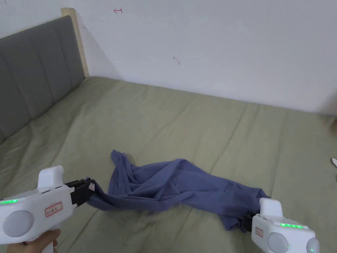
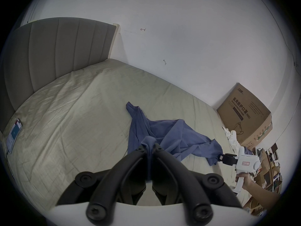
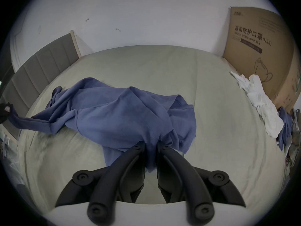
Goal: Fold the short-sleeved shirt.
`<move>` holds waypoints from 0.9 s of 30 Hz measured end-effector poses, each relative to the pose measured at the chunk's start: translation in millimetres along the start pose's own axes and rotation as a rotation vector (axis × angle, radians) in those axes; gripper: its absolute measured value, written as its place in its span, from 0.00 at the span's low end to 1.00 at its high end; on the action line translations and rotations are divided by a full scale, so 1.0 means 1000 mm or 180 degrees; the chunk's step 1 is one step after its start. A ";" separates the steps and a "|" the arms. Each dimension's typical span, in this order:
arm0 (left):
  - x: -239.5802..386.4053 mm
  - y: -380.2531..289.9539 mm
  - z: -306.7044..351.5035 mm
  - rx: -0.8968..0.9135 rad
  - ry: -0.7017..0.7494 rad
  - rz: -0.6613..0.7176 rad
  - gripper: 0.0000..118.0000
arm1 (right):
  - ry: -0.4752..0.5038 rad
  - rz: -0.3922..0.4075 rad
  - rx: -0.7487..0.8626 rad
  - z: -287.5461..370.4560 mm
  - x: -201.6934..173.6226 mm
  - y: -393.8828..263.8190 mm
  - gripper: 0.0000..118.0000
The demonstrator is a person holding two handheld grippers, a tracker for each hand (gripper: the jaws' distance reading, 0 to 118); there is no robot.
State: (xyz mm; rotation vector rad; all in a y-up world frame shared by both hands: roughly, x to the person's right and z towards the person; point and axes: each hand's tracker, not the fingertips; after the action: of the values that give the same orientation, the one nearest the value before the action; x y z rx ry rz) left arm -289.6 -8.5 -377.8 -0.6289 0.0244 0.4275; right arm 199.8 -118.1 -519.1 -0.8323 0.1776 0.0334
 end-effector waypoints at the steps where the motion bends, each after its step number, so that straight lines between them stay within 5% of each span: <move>1: 0.001 0.000 0.000 0.0001 0.0003 0.0008 0.07 | -0.0021 0.0004 0.0025 0.004 0.001 -0.001 0.13; 13: 0.033 0.024 0.019 0.0201 -0.0059 -0.0006 0.07 | 0.0047 -0.0087 0.0787 0.116 0.026 0.044 0.12; 27: 0.145 0.196 0.040 0.0966 -0.0286 -0.0327 0.07 | -0.0334 -0.0085 0.1904 0.268 0.077 0.210 0.05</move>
State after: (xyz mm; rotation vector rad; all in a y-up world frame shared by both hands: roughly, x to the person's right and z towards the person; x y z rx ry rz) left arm -238.7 211.4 -478.2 -0.3103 -0.0280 0.3434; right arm 293.1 217.7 -509.0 -0.2353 0.0693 -0.0021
